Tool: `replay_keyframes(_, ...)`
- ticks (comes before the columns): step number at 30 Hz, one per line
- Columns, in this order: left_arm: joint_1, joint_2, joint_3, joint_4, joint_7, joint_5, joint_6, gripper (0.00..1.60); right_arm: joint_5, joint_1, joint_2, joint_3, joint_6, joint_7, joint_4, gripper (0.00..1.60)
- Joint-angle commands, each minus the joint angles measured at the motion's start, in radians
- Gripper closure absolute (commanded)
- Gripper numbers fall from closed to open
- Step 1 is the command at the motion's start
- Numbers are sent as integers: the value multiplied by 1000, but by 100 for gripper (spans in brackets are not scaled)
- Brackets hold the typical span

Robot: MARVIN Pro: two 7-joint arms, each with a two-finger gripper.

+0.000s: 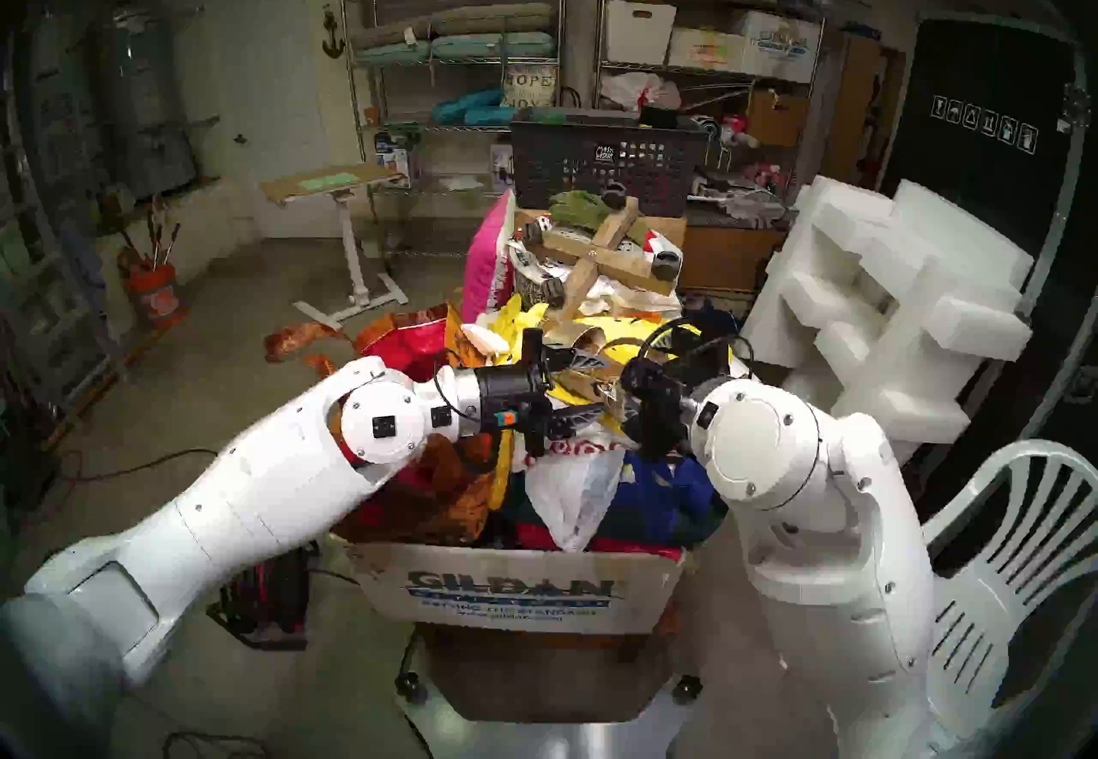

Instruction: Unbuckle a shoe

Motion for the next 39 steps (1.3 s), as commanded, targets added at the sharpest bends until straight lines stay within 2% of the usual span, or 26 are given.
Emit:
replay_keyframes(1,5,9,-18,-22,27,9,5,84,-4,31,-9,-3,-1,-3,-4,17)
replay_keyframes(7,9,13,-20,-25,33,16,13,79,-1,34,-6,-3,-3,3,-4,17)
replay_keyframes(8,10,13,-20,-24,36,17,13,63,-1,35,-5,-3,-2,3,-4,16)
replay_keyframes(10,7,10,-23,-21,37,11,12,71,0,34,-3,-4,-5,1,-4,15)
replay_keyframes(12,0,7,-23,-24,31,7,19,95,-3,21,3,-11,-19,-18,-14,9)
replay_keyframes(13,-4,2,-24,-24,28,-4,21,100,-2,11,6,-16,-27,-28,-24,9)
replay_keyframes(14,-5,-2,-26,-25,29,-10,25,127,-7,4,10,-22,-27,-27,-31,8)
replay_keyframes(16,-12,-10,-27,-26,24,-20,36,160,-12,-18,16,-32,-34,-41,-46,4)
replay_keyframes(22,-32,-25,-24,-18,5,-45,40,160,-35,-76,35,-59,-50,-93,-79,8)
replay_keyframes(27,-42,-30,-24,-16,-10,-59,40,160,-27,-104,33,-61,-65,-136,-89,11)
replay_keyframes(29,-45,-30,-22,-16,-18,-61,38,160,-27,-102,29,-67,-67,-146,-85,15)
replay_keyframes(33,-45,-32,-22,-19,-33,-67,42,154,-21,-92,17,-80,-79,-162,-69,33)
replay_keyframes(34,-44,-32,-22,-20,-34,-66,43,153,-21,-90,15,-82,-80,-165,-67,58)
replay_keyframes(36,-41,-34,-22,-22,-36,-64,45,152,-18,-86,8,-86,-83,-169,-67,80)
replay_keyframes(39,-36,-37,-19,-21,-35,-53,49,151,-13,-81,3,-89,-84,-169,-71,85)
